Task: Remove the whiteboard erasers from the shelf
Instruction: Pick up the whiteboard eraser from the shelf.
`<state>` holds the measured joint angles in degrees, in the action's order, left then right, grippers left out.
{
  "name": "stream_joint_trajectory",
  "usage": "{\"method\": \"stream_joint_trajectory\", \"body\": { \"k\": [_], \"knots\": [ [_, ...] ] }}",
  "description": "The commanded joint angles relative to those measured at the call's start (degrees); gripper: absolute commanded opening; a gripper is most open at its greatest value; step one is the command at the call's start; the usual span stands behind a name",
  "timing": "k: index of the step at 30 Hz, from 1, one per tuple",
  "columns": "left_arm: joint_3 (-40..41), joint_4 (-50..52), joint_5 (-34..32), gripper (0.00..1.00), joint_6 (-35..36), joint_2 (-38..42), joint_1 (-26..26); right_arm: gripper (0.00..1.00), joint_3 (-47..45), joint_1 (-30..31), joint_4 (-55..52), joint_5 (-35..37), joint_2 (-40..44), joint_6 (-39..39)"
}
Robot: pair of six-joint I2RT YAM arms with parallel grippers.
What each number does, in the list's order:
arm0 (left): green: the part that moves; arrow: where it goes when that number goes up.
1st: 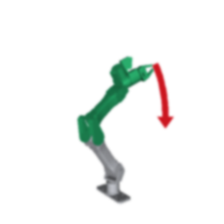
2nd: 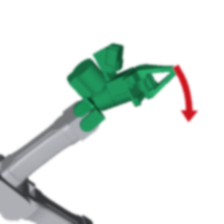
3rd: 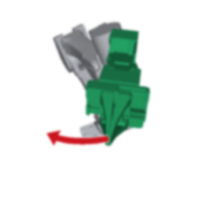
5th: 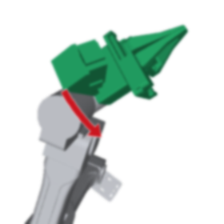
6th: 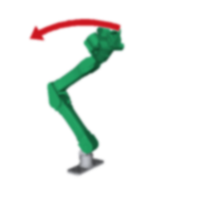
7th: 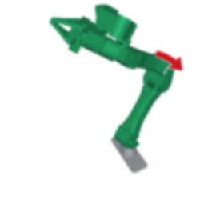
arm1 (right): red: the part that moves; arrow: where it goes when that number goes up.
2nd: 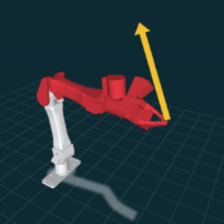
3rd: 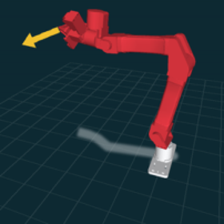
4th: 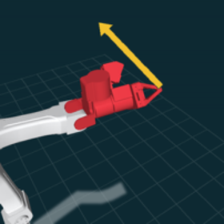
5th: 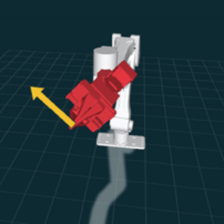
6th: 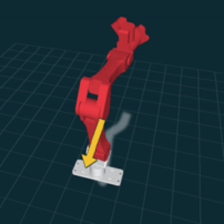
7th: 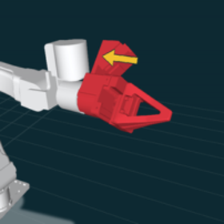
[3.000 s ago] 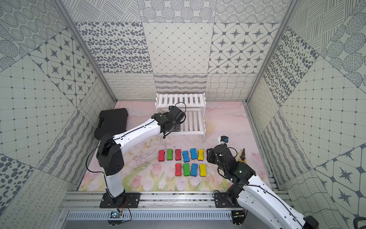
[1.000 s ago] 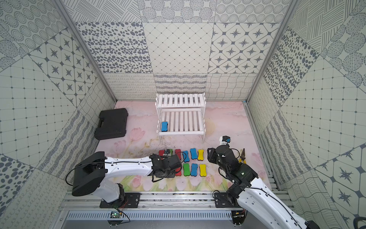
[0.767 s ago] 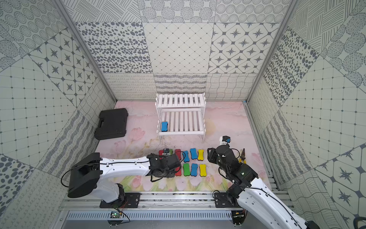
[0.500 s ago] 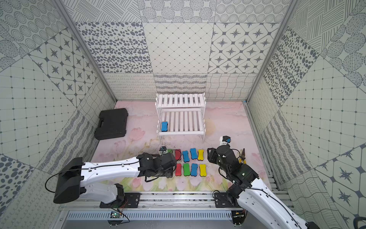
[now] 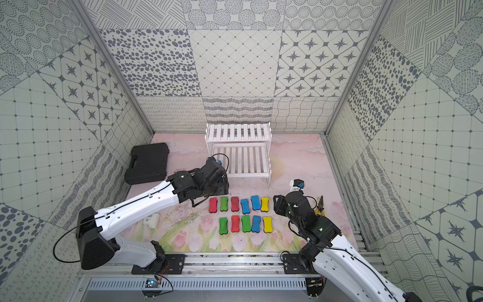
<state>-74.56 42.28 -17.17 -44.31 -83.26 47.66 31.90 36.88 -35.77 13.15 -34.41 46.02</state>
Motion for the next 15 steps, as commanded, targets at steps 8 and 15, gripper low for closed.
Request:
{"method": "stream_joint_trajectory", "body": {
  "k": [8,15],
  "knots": [
    [-6.6,-8.8,-7.8,0.71,14.6,-7.1,-4.6,0.47,-0.3,-0.4,2.1,0.4,-0.9,-0.9],
    [-9.0,-7.7,-9.2,0.71,13.8,-11.0,-7.2,0.47,0.3,-0.7,2.1,0.6,-1.6,-1.4]
  ]
}}
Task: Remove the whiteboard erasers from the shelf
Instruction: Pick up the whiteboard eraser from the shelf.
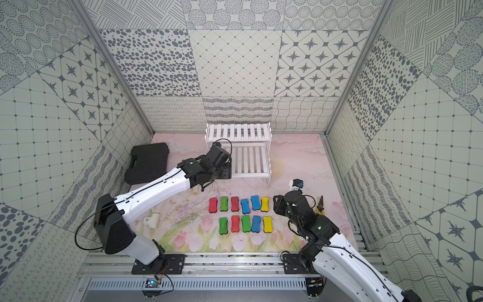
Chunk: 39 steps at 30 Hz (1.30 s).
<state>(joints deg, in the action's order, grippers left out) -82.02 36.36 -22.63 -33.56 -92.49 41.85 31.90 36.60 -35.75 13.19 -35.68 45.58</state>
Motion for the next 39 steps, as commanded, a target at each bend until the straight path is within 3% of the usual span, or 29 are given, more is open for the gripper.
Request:
{"method": "stream_joint_trajectory", "body": {
  "k": [1,12,19,26,35,39],
  "knots": [
    [-1.8,-1.9,-3.6,0.71,3.1,-2.2,-1.4,0.47,0.3,-0.4,2.1,0.5,-0.4,-1.0],
    [-1.8,-3.0,-3.3,0.70,2.4,-6.2,-1.4,0.47,-0.1,-0.8,2.2,0.0,-0.2,-1.0],
    [-0.2,-3.8,0.8,0.67,1.8,-6.2,-0.9,0.47,-0.1,-0.8,2.2,0.1,-0.2,-1.1],
    [-2.9,-0.9,-1.9,0.66,2.4,-5.2,2.0,0.47,-0.3,-1.0,2.1,-0.2,0.2,-0.9],
    [-4.6,3.2,-4.7,0.69,2.5,-3.1,-1.3,0.47,-0.6,-1.1,2.1,-0.2,0.8,-0.9],
    [-6.0,4.3,-0.7,0.71,4.7,-5.5,-3.7,0.47,-0.6,-1.2,2.1,-0.3,0.9,-1.1]
  ]
}}
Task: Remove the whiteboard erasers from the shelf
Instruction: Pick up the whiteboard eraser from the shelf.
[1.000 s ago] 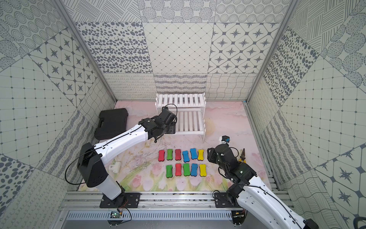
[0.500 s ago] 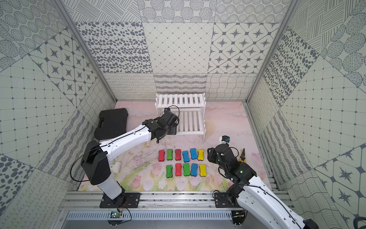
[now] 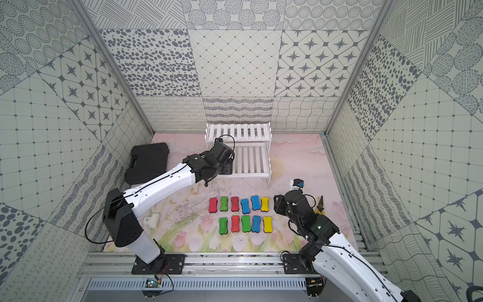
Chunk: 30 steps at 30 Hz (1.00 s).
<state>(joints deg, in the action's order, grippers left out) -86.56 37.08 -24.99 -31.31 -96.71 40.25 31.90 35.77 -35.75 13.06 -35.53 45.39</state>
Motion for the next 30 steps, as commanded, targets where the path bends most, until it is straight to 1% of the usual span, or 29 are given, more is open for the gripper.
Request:
{"method": "stream_joint_trajectory", "body": {
  "k": [1,6,10,18,24,27,30],
  "knots": [
    [-1.6,3.8,2.6,0.71,2.8,-1.8,-2.6,0.47,-0.6,-0.4,2.1,-0.1,0.9,-0.9],
    [-2.0,4.7,3.8,0.73,4.2,-3.8,-3.2,0.47,-0.6,-0.7,2.1,-0.2,1.3,-1.0],
    [-2.0,4.8,4.3,0.72,4.7,-5.4,-3.2,0.47,-0.6,-1.0,2.1,-0.5,0.9,-0.9],
    [-2.3,5.0,3.4,0.55,4.4,-7.1,-3.3,0.47,-0.6,-1.3,2.1,-0.7,1.0,-1.0],
    [-2.0,4.6,3.0,0.43,3.7,-5.3,-3.4,0.47,-0.6,-1.4,2.1,-0.7,0.9,-0.9],
    [-1.8,5.0,2.7,0.40,2.7,-3.9,-3.3,0.47,-0.6,-1.5,2.1,-0.7,0.9,-0.8],
    [0.6,4.4,2.5,0.39,1.0,0.1,-2.7,0.47,-0.6,-1.5,2.1,-0.8,0.9,-0.8]
  ]
}}
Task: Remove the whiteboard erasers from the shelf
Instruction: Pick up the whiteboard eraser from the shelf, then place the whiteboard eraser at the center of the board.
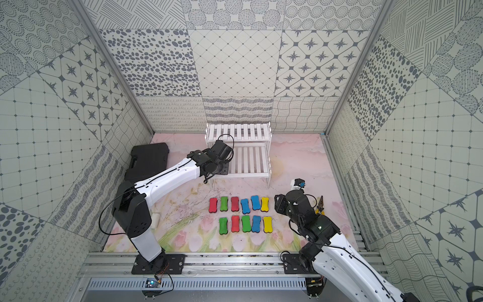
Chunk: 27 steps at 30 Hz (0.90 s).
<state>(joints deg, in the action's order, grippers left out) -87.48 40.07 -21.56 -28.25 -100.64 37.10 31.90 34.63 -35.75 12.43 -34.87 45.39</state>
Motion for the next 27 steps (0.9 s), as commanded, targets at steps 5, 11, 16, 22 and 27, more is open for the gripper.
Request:
{"method": "stream_joint_trajectory", "body": {
  "k": [5,11,16,22,27],
  "knots": [
    [10.0,1.7,-3.2,0.40,-7.3,14.5,4.1,0.47,-0.6,-0.5,2.1,-0.4,0.2,-0.8],
    [23.0,5.5,-7.8,0.40,-17.3,26.7,12.8,0.47,-2.0,-0.6,2.4,-0.8,0.1,-0.5],
    [34.9,7.6,-5.8,0.40,-27.6,33.0,19.5,0.47,-2.6,-0.7,2.5,-0.8,0.3,-0.5],
    [46.4,3.1,-0.4,0.40,-39.4,32.8,27.7,0.47,-2.8,-0.7,2.5,-0.6,0.2,-0.6],
    [48.6,0.7,0.7,0.40,-42.6,28.4,31.5,0.47,-2.5,-0.8,2.6,-0.4,0.0,-0.6]
  ]
}}
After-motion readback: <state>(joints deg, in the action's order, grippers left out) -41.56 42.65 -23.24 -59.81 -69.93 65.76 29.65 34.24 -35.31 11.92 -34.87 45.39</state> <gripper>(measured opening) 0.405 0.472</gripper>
